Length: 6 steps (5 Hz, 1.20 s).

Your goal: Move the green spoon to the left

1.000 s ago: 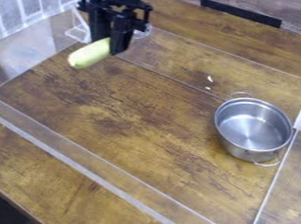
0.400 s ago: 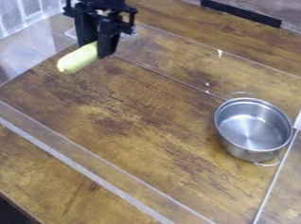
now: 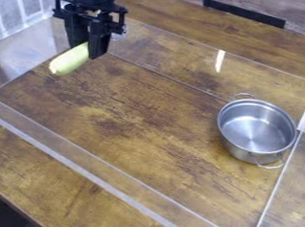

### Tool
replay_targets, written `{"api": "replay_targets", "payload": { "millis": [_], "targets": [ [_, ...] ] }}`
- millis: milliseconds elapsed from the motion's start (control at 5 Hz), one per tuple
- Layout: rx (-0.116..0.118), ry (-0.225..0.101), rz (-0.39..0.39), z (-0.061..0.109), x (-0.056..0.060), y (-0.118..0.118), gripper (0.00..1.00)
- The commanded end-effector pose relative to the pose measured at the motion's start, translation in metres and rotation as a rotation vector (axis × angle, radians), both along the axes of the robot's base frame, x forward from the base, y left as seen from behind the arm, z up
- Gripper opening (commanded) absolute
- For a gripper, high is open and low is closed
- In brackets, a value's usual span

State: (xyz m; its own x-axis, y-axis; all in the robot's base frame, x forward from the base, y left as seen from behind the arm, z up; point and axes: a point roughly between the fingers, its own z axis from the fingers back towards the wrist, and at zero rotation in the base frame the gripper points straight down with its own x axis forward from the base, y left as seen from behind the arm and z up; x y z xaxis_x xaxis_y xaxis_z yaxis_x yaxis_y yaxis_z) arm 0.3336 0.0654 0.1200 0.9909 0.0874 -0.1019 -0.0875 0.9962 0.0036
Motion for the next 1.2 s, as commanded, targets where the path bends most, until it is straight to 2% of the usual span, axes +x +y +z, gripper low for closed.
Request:
{"api": "replay_targets", "payload": {
  "millis": [0, 200, 400, 1000],
  "targets": [
    [0.008, -0.054, 0.048, 0.016, -0.003, 0.008, 0.0],
    [-0.001, -0.05, 0.049, 0.009, 0.001, 0.012, 1.0],
    [-0.001, -0.049, 0.054, 0.004, 0.004, 0.018, 1.0],
    [-0.01, 0.006, -0.016, -0.04, -0.009, 0.002, 1.0]
  ]
}}
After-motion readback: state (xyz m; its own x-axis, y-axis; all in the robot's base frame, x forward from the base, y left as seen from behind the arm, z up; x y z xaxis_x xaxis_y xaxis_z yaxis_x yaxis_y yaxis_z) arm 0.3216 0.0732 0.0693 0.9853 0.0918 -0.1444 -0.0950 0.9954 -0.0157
